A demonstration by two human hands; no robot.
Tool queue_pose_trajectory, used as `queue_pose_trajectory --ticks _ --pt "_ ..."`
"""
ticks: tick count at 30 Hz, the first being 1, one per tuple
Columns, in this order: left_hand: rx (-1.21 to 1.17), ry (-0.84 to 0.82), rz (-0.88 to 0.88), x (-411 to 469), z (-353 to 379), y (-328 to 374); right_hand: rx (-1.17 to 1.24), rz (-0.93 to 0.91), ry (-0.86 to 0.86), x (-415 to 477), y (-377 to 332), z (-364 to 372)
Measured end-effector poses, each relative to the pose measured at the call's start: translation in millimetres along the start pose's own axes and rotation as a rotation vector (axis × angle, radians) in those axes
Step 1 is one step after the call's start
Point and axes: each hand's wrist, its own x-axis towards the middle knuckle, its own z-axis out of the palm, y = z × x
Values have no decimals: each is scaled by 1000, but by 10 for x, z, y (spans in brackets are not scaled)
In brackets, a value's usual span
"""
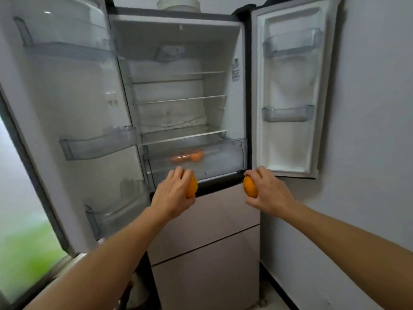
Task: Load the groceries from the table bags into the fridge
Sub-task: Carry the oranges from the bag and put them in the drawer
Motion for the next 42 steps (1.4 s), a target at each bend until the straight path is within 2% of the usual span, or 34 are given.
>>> queue_pose_trajectory --ticks 10,15,19,24,27,32,35,42 --pt "21 107 -111 1740 217 -880 35 -171 137 1993 351 201" --pt "36 38 -207 2438 479 -1372 34 -249 156 2991 274 348" --pt "110 -189 -248 2857 806 -1677 -1 -302 43 3679 214 633" --pt "124 -456 -253 3135 1231 -1942 -146 -420 -314 4293 101 1209" --pt "196 -557 -258 3247 1474 -2089 -187 -510 -450 4570 -13 1630" --pt "278 -707 -285 3355 1786 -2281 -196 -649 -569 4865 -263 2223" --pt "250 -807 -337 3408 1959 -2376 -201 -693 -625 4991 -333 2563" --pt "258 -911 -390 3593 2351 -2574 -187 -737 -639 5111 -298 2891"
